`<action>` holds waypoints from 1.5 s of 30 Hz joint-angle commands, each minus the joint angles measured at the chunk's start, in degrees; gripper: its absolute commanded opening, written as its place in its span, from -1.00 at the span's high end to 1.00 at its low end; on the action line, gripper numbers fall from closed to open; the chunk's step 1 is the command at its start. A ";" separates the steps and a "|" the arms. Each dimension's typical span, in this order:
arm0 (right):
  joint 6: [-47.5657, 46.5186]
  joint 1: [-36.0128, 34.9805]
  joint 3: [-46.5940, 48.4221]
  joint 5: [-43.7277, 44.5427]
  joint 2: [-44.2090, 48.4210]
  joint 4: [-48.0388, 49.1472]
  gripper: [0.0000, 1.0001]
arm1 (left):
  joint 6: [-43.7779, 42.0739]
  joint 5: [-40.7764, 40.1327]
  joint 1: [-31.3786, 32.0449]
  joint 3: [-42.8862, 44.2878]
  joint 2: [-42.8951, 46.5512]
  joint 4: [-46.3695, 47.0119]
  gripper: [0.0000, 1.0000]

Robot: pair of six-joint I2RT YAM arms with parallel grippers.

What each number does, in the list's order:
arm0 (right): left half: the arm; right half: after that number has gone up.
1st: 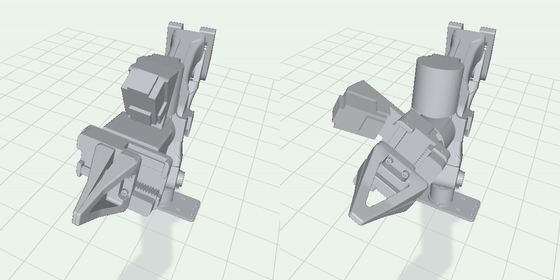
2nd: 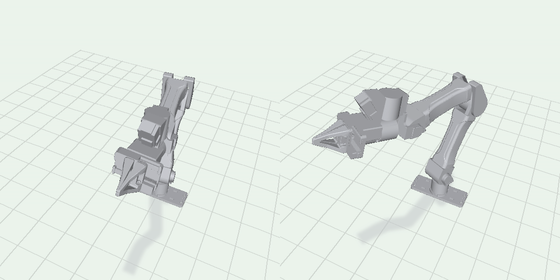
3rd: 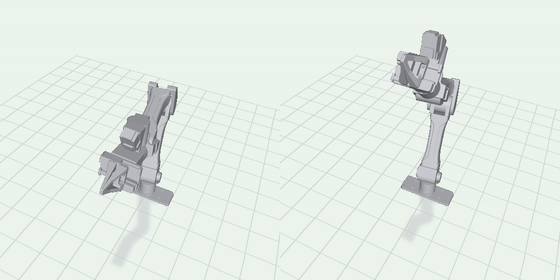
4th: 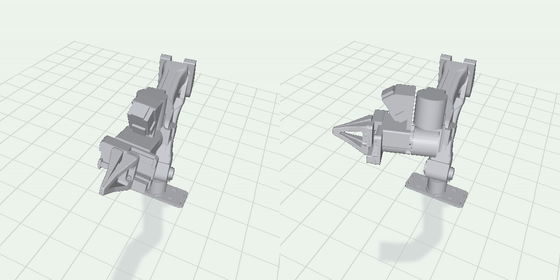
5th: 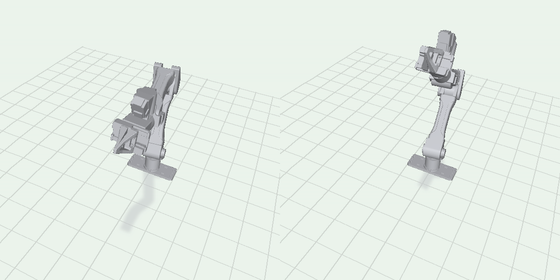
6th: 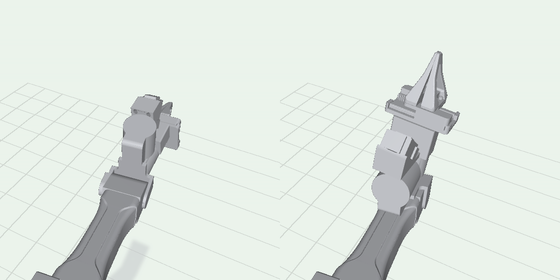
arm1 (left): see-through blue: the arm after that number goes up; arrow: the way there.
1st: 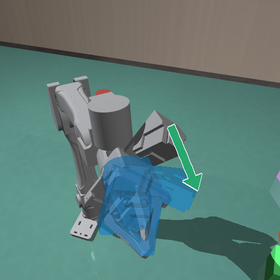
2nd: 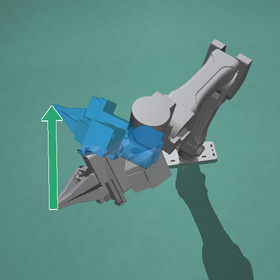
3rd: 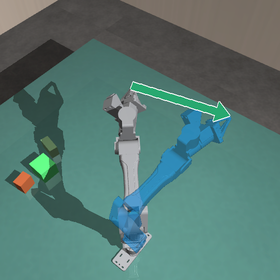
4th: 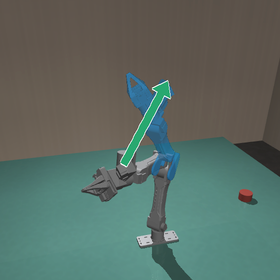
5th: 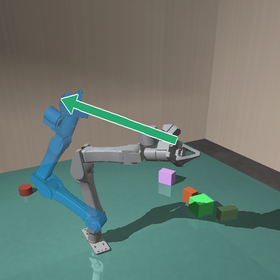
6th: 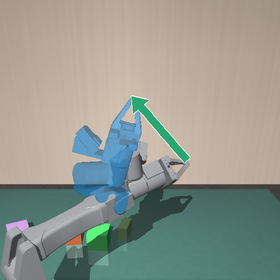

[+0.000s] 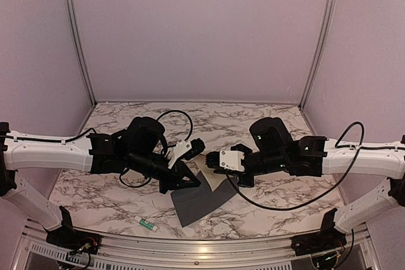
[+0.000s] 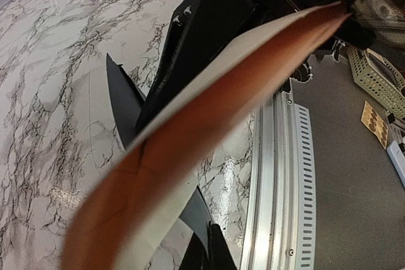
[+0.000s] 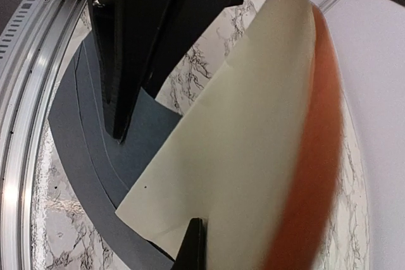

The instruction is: Place the letter into the envelope and seal it

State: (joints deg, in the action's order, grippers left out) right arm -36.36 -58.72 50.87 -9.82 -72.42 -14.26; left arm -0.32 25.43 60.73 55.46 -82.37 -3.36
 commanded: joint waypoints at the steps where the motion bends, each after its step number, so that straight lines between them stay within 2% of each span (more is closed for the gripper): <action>1: 1.30 -1.04 2.95 8.59 -1.68 -5.60 1.00 | -0.12 0.72 0.71 1.06 1.13 0.81 1.00; 6: 1.89 -1.31 1.00 13.04 1.79 -6.01 1.00 | -0.12 -0.16 0.70 1.01 1.09 0.31 1.00; 12: 0.60 -3.99 -3.89 15.47 9.14 1.16 1.00 | -0.11 -2.24 0.71 2.01 -0.10 -0.08 1.00; 18: -0.85 -4.77 -5.93 13.61 13.12 4.00 1.00 | 1.44 -7.47 0.71 2.85 -0.22 -1.21 1.00; 27: -1.11 -7.28 -5.39 14.63 12.12 3.95 1.00 | -0.65 -16.44 0.71 8.76 -3.64 -7.13 1.00; 31: -1.84 -7.29 -5.59 15.83 11.32 4.79 1.00 | -2.12 -15.53 0.71 10.20 -4.07 -8.71 1.00; 45: -0.26 -7.24 -1.77 23.95 5.99 -2.32 1.00 | -3.12 -12.25 0.72 9.16 -1.48 -9.87 1.00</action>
State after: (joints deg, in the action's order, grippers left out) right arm -37.78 -65.63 45.50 9.87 -64.77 -13.02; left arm -2.83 11.73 61.23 64.66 -86.11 -12.16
